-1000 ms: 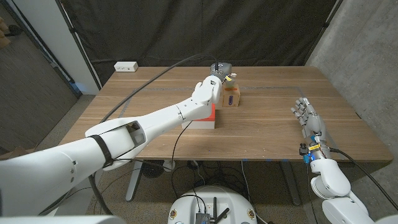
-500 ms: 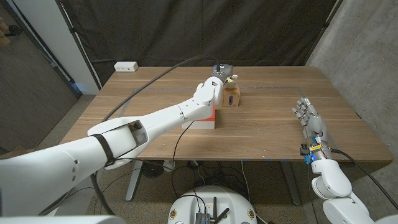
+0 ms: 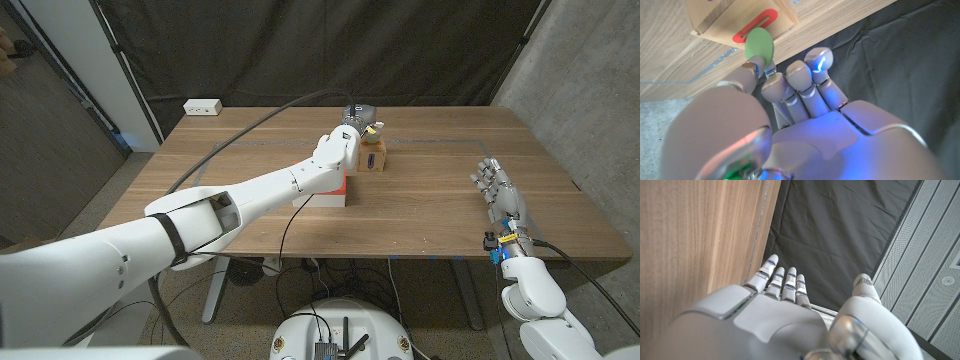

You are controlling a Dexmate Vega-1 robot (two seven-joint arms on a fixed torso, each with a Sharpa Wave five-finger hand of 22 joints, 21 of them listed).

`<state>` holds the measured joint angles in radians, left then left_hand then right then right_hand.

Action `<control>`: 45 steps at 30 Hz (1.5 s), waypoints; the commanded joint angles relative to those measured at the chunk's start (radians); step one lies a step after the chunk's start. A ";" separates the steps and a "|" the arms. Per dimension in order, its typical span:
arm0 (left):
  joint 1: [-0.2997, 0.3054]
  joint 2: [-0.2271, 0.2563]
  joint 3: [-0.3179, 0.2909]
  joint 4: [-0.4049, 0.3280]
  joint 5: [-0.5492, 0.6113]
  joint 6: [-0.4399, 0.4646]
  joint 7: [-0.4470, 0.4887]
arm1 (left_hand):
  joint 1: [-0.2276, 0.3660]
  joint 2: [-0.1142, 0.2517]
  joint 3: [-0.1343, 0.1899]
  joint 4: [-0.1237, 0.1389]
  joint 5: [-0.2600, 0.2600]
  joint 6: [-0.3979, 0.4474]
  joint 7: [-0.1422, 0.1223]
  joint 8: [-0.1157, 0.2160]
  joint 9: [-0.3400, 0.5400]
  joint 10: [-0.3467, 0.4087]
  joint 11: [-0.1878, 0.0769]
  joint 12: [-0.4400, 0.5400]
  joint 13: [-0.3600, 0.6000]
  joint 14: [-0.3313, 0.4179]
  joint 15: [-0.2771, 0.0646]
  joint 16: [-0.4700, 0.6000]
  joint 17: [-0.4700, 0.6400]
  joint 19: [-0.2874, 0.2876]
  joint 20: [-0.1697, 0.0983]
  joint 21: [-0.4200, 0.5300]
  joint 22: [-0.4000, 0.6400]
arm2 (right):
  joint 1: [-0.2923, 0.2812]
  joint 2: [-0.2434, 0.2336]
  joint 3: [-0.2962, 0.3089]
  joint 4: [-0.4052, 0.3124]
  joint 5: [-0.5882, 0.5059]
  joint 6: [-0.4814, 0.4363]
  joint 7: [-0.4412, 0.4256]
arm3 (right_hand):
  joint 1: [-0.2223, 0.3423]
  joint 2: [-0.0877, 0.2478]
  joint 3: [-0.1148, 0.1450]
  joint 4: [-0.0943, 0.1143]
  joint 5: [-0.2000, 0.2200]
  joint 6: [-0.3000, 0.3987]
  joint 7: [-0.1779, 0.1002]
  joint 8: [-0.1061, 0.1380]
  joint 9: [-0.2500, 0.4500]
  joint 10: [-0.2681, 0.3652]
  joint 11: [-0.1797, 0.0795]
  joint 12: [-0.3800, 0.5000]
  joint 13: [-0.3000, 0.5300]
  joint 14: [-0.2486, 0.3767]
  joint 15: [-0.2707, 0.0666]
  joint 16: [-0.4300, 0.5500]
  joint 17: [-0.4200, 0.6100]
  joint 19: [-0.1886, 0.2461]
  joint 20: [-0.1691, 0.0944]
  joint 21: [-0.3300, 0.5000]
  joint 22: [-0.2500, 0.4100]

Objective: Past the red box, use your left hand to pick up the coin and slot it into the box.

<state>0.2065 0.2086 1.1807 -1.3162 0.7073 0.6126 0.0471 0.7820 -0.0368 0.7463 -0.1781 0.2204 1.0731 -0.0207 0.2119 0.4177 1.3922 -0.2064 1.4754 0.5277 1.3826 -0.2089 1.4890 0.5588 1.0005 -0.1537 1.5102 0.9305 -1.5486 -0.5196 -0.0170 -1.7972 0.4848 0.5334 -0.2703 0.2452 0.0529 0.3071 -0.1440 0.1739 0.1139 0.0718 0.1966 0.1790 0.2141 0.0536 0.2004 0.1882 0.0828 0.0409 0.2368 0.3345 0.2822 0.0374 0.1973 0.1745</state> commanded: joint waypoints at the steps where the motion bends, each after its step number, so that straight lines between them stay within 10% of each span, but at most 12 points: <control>1: -0.009 -0.004 0.012 0.018 -0.005 -0.005 0.000 | 0.000 0.001 -0.001 0.002 0.001 0.034 0.024 0.005 0.000 -0.002 -0.005 0.003 0.008 0.000 -0.001 0.003 0.003 -0.004 -0.059 -0.001 0.000 | 0.003 0.001 -0.001 0.005 -0.003 0.003 0.001 | 0.003 0.008 -0.001 -0.001 0.002 0.011 0.000 0.001 0.006 0.007 0.002 0.000 0.006 0.010 -0.002 0.003 -0.001 0.005 0.000 0.005 0.003; 45: 0.001 0.015 0.011 -0.019 0.004 0.001 -0.016 | 0.000 0.004 0.001 0.001 0.000 0.033 0.021 0.004 0.008 -0.002 -0.005 -0.010 0.002 0.001 -0.001 0.001 0.006 -0.005 -0.059 0.002 0.005 | -0.012 0.008 0.002 -0.008 -0.019 0.008 -0.011 | 0.004 0.009 -0.003 -0.001 0.002 0.013 -0.002 0.000 0.006 0.008 0.000 -0.001 0.006 0.013 0.002 0.003 -0.001 0.004 0.003 0.004 0.003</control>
<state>0.2044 0.2207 1.1930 -1.3259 0.7075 0.6105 0.0331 0.7820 -0.0368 0.7463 -0.1781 0.2204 1.0763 -0.0239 0.2083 0.4223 1.3912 -0.2074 1.4704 0.5281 1.3826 -0.2089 1.4890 0.5607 0.9988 -0.1554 1.5102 0.9334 -1.5567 -0.5135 -0.0180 -1.8052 0.4699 0.5334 -0.2810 0.2452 0.0529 0.3073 -0.1439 0.1739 0.1158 0.0699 0.1966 0.1790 0.2141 0.0536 0.2003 0.1881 0.0855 0.0437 0.2368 0.3345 0.2822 0.0374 0.1973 0.1745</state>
